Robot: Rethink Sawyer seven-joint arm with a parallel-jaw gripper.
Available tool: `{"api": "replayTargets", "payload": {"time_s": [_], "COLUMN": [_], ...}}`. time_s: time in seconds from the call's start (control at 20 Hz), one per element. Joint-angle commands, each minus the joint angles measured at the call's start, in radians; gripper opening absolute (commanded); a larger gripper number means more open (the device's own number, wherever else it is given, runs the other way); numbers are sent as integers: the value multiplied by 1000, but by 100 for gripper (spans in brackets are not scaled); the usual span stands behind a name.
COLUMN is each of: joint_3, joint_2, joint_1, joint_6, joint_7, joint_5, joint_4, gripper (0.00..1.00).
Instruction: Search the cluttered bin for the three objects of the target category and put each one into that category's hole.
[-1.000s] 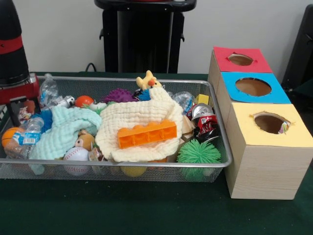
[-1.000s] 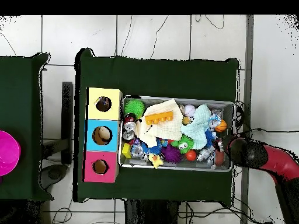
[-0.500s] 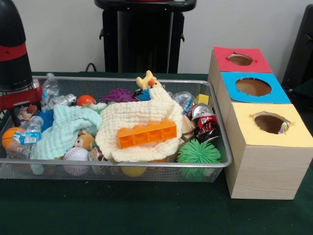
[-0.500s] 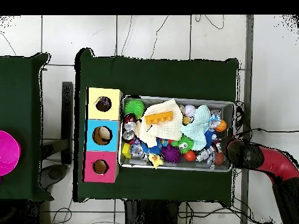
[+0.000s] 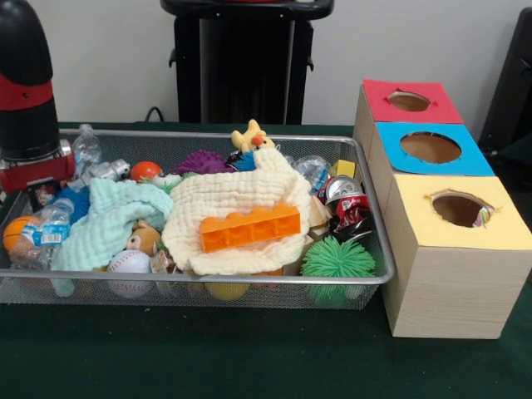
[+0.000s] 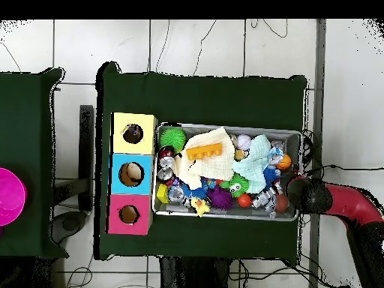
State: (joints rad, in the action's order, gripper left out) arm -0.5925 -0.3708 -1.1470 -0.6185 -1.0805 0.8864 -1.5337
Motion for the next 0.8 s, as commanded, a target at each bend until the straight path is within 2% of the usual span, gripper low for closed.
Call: {"api": "replayTargets", "payload": {"time_s": [0.05,0.35,0.45,0.55,0.8], "joint_3": [76,89,67,74,68], "joint_2": [100,85,79,34,-162], "joint_1": [26,46,35,55,125], "joint_6": [57,44,45,12,-99], "joint_7": [166,136,152,115,68], "joint_5": [173,187,168,141,51], "joint_4": [84,88,72,45,-61], "gripper": [0,0,0,0,0]}}
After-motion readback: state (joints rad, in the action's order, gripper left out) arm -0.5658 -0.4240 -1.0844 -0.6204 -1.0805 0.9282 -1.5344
